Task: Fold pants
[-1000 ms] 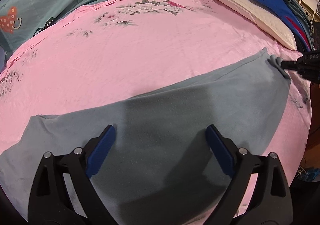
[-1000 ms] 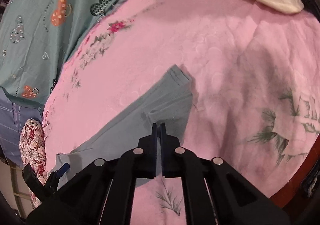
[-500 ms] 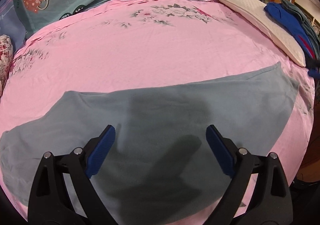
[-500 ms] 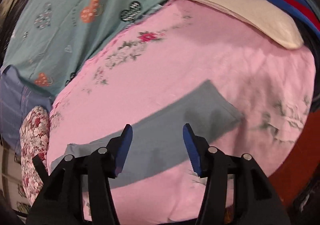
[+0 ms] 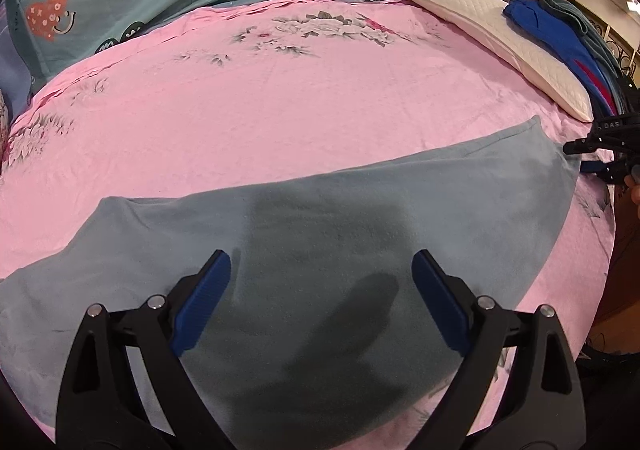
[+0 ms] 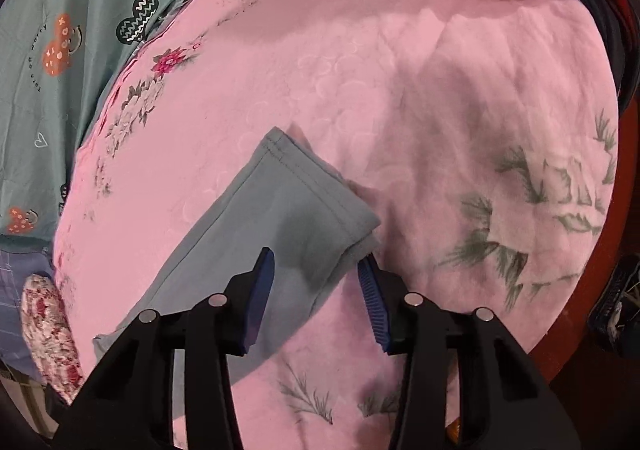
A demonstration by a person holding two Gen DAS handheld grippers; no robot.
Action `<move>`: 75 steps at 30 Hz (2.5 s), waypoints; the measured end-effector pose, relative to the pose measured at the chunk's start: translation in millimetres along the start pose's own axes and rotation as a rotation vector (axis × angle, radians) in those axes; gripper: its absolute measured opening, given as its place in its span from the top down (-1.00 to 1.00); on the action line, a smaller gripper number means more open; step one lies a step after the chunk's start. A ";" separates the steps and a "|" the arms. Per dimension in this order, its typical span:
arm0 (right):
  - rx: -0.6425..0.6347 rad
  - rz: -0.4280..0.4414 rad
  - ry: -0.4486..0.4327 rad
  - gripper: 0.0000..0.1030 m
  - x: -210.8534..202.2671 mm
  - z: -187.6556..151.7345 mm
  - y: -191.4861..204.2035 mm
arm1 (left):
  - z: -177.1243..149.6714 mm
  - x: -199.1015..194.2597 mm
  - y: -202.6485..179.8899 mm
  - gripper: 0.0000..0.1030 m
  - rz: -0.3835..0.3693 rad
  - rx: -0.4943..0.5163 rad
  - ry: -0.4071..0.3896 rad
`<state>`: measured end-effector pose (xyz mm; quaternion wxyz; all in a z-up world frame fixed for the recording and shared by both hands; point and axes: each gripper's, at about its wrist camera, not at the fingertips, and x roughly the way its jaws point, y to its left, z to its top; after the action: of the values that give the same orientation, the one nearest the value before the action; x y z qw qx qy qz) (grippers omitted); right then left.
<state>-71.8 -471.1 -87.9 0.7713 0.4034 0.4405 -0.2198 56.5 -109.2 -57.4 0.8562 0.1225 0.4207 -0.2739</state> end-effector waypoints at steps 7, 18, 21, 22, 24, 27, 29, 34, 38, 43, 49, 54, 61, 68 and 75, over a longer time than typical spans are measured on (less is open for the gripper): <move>-0.083 0.108 -0.072 0.93 1.8 -8.1 3.4 | -0.8 4.5 0.6 -0.81 -0.003 -0.005 0.021; -0.637 0.448 -0.025 0.94 -32.0 -105.0 191.0 | -9.5 -6.2 28.2 -0.81 0.102 -0.048 0.046; -0.786 0.459 0.104 0.94 4.1 -155.6 233.3 | -20.9 -15.2 50.1 -0.81 0.144 -0.096 0.054; -0.818 0.446 0.148 0.93 19.1 -169.3 240.7 | -25.8 -17.8 56.7 -0.81 0.156 -0.114 0.056; -0.864 0.412 0.219 0.92 46.8 -192.3 247.1 | -35.3 -22.4 67.5 -0.82 0.167 -0.149 0.059; -0.907 0.415 0.180 0.92 46.3 -201.3 250.5 | -46.1 -27.2 75.9 -0.82 0.164 -0.177 0.063; -0.925 0.426 0.158 0.92 38.4 -204.0 252.4 | -46.6 -29.2 76.1 -0.82 0.163 -0.173 0.059; -0.954 0.475 0.003 0.93 -0.6 -200.4 263.3 | -43.6 -26.3 74.9 -0.82 0.162 -0.172 0.057; -1.018 0.442 0.017 0.43 3.9 -209.3 280.2 | -44.6 -27.5 83.0 -0.82 0.175 -0.196 0.054; -1.018 0.474 0.219 0.21 26.3 -217.6 274.8 | -53.3 -35.6 89.4 -0.86 0.205 -0.178 0.061; -0.988 0.485 0.119 0.22 -0.4 -194.5 262.3 | -48.7 -52.5 88.0 -0.87 0.198 -0.165 0.011; -0.999 0.434 0.221 0.21 26.5 -206.8 261.8 | -47.3 -26.4 67.8 -0.88 0.227 -0.072 0.053; -1.129 0.362 0.219 0.22 32.1 -235.7 272.7 | -59.4 -38.1 79.4 -0.91 0.218 -0.074 0.043; -1.186 0.311 0.166 0.91 37.1 -243.7 277.2 | -68.5 -41.0 92.1 -0.91 0.172 -0.138 0.026; -1.129 0.434 0.076 0.92 3.3 -223.0 280.5 | -68.7 -42.7 90.1 -0.91 0.172 -0.130 0.013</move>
<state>12.7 -127.0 -34.4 0.8772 0.0201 0.4238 0.2248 42.0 10.6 -67.9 0.8799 0.1040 0.4309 -0.1709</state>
